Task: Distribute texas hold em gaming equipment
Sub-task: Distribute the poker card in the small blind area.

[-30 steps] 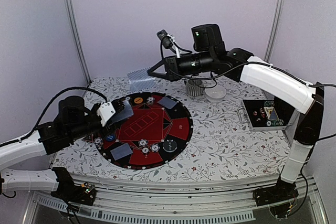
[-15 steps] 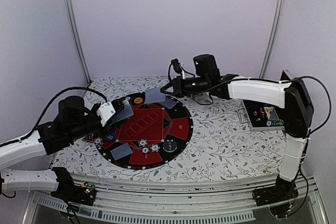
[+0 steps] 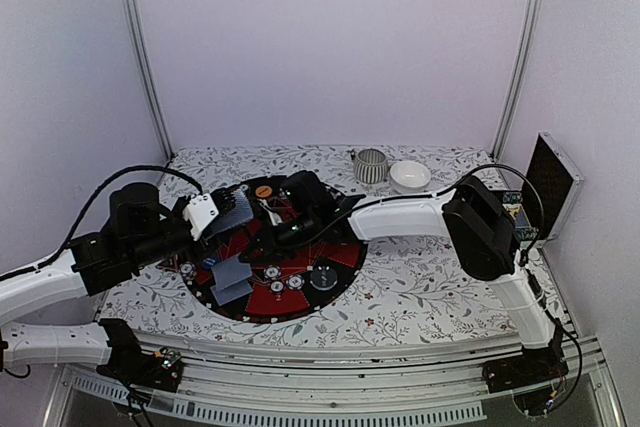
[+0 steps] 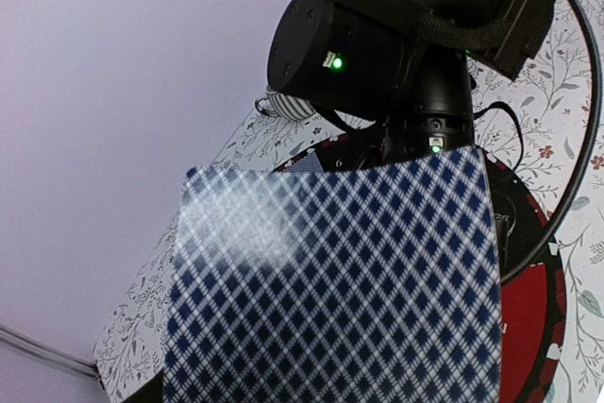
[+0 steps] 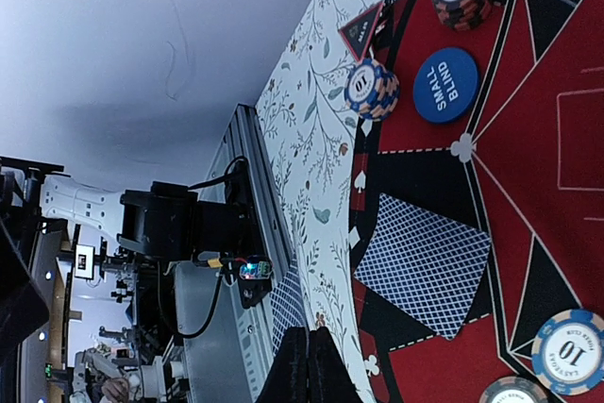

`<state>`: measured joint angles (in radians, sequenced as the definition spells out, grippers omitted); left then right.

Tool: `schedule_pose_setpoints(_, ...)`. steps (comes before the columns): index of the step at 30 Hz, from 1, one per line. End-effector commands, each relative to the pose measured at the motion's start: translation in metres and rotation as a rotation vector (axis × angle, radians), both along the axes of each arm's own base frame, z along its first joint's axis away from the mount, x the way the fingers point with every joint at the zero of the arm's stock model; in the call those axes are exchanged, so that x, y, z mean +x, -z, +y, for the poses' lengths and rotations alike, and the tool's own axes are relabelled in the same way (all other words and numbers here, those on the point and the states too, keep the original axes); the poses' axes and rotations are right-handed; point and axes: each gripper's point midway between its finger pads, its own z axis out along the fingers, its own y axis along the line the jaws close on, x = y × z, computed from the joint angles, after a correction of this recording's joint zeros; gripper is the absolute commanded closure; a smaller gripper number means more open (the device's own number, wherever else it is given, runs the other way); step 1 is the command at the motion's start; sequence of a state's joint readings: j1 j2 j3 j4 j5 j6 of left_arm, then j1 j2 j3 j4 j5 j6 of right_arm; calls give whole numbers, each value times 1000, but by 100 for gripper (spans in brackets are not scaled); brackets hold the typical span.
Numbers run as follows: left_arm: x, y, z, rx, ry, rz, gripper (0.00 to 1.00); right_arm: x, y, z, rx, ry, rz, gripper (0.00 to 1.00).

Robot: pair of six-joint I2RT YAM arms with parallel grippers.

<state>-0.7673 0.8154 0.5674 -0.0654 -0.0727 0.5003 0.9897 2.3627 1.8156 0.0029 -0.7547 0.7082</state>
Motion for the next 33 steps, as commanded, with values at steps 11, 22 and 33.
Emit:
schedule_pose_setpoints(11, 2, -21, 0, -41, -4, -43, 47, -2, 30, 18, -27, 30, 72, 97)
schedule_pose_setpoints(22, 1, -21, 0, -42, -1, -43, 47, 3, 25, 17, -38, 51, 53, 54)
schedule_pose_setpoints(33, 1, -21, -1, -42, 1, -41, 47, 39, -26, 4, -86, 130, -205, 33)
